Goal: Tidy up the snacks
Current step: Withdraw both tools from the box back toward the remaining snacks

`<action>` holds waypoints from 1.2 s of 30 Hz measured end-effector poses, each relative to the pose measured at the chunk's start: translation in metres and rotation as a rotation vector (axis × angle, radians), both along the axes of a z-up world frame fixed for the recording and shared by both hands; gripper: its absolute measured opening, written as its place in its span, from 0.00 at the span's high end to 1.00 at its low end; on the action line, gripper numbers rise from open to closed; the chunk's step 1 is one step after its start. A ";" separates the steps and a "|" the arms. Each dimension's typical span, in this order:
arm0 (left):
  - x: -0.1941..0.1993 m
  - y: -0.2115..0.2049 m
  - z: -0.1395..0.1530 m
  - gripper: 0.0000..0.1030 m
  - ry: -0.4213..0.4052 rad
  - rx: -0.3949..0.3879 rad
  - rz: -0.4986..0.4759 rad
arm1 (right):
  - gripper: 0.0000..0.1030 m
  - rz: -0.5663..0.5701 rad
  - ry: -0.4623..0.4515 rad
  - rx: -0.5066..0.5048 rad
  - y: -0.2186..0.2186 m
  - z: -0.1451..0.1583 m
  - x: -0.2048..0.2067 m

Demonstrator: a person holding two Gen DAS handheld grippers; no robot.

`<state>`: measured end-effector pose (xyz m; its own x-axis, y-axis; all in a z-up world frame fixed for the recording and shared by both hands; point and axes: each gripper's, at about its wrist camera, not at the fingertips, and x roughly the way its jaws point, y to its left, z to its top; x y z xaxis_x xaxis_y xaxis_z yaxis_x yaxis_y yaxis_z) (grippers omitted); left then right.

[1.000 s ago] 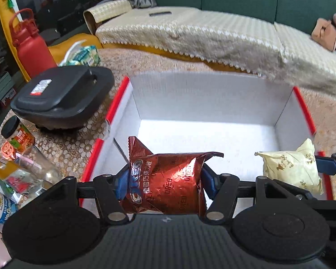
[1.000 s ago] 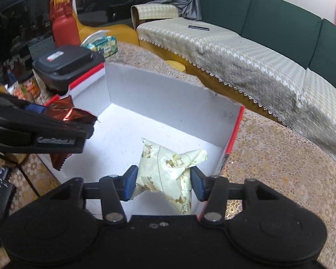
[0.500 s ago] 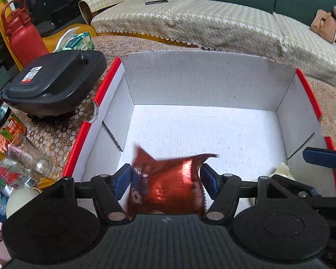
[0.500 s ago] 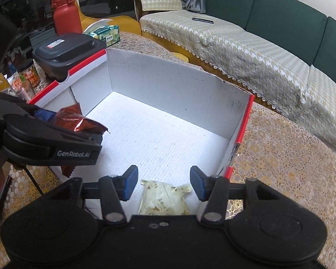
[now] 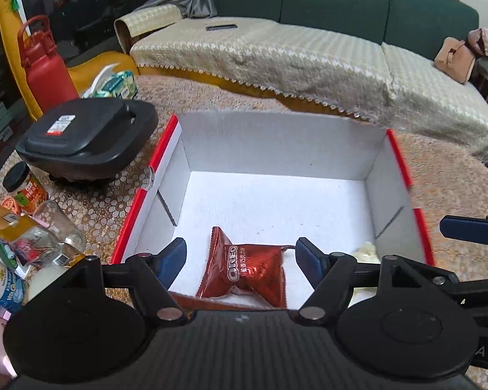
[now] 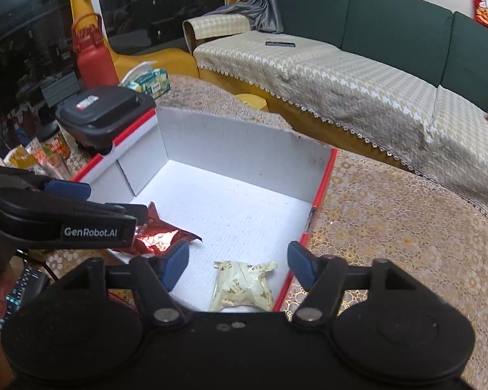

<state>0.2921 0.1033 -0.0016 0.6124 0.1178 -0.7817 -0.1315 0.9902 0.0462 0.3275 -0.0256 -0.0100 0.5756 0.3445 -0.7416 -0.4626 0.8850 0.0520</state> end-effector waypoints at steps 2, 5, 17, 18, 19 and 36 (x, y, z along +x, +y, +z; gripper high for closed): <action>-0.007 -0.002 0.007 0.26 -0.014 -0.006 -0.002 | 0.29 -0.003 -0.010 0.006 -0.004 0.007 -0.007; -0.020 -0.004 0.017 0.25 -0.032 -0.012 -0.010 | 0.25 -0.010 -0.021 0.021 -0.010 0.017 -0.018; -0.078 -0.018 0.041 0.19 -0.090 -0.025 -0.057 | 0.07 -0.011 -0.042 0.072 -0.028 0.038 -0.061; -0.084 -0.020 0.042 0.19 -0.095 -0.028 -0.063 | 0.06 -0.013 -0.047 0.077 -0.030 0.039 -0.065; -0.089 -0.021 0.043 0.18 -0.099 -0.032 -0.069 | 0.05 -0.014 -0.047 0.083 -0.032 0.040 -0.069; -0.164 -0.042 0.032 0.07 -0.166 -0.064 -0.091 | 0.00 -0.009 -0.023 0.144 -0.066 0.028 -0.132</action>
<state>0.1286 0.0617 0.0303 0.7391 0.0090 -0.6736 -0.0417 0.9986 -0.0324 0.1958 -0.0917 0.0183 0.5956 0.4415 -0.6710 -0.4575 0.8731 0.1684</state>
